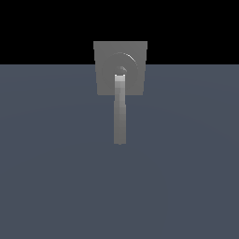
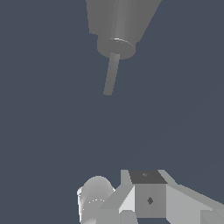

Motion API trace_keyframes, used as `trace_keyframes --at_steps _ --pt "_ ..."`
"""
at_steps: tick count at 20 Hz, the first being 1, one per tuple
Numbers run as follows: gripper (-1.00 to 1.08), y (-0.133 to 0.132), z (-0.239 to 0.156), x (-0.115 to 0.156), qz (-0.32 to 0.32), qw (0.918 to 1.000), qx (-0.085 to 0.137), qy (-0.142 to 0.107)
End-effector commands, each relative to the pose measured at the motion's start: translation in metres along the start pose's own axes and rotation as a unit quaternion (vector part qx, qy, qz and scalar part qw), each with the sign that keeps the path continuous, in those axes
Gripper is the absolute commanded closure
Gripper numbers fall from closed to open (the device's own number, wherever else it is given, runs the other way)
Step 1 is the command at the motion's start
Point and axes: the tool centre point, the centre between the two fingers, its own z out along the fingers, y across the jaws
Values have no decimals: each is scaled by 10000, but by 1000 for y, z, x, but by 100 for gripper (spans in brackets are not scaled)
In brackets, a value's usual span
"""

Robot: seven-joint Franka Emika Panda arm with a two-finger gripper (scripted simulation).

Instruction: Turn on the faucet by rotating a designated handle.

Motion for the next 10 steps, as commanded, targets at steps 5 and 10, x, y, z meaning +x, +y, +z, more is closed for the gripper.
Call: trace_keyframes --at_steps 5,10 --pt "108 5 -13 1 -493 9949 -856 202" --pt "108 7 -31 4 -1057 9762 -1867 312"
